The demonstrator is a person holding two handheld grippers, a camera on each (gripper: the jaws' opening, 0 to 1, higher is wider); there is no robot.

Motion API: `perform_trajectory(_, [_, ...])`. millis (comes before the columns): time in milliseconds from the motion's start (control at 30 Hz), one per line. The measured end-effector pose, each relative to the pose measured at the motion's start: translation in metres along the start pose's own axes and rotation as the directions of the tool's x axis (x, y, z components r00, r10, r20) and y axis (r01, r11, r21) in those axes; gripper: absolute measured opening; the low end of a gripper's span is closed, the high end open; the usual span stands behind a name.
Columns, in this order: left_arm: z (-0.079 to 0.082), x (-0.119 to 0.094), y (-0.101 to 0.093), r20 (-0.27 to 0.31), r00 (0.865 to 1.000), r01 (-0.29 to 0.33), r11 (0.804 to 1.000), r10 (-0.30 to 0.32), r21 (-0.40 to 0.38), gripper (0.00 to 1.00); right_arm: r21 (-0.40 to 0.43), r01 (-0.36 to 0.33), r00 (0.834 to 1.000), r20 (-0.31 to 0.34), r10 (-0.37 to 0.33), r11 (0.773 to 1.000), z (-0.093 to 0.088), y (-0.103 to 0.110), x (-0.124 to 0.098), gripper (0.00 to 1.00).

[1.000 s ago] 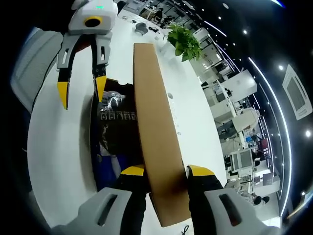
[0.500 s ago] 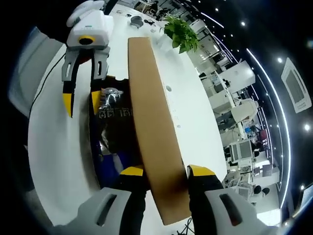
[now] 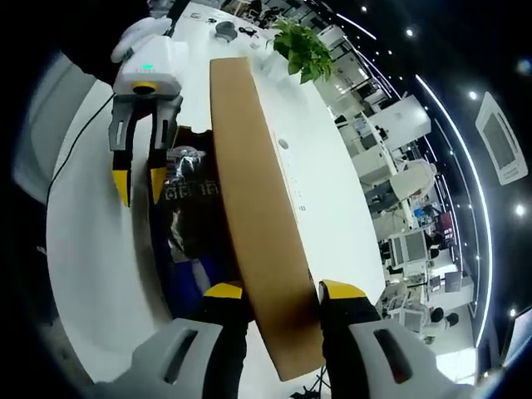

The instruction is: Operate the shoe box by opening the lid, removing the specified soft item, and placing it in the target area until the item is outside and the box remains undamaged.

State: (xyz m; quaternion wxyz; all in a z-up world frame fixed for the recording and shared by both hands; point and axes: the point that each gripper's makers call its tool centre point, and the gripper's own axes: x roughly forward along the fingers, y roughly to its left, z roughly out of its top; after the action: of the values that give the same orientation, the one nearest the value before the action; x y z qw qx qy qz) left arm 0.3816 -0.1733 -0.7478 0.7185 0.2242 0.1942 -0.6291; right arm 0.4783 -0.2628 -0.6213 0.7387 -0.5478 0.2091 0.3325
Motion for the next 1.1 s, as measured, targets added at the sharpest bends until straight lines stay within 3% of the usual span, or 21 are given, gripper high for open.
perform_trajectory(500, [0.001, 0.012, 0.000, -0.004, 1.000, 0.013, 1.000, -0.014, -0.027, 0.12, 0.000, -0.004, 1.000, 0.014, 0.004, 1.000, 0.001, -0.004, 0.000, 0.31])
perform_trajectory(933, [0.000, 0.017, 0.006, 0.012, 1.000, -0.010, 0.999, 0.011, -0.049, 0.01, -0.007, -0.007, 1.000, 0.025, 0.007, 1.000, 0.001, -0.004, -0.001, 0.31])
perform_trajectory(1100, [0.000, 0.017, 0.005, 0.015, 1.000, -0.017, 0.999, 0.017, -0.044, 0.01, -0.011, -0.009, 1.000, 0.026, 0.009, 1.000, 0.001, -0.005, -0.001, 0.31])
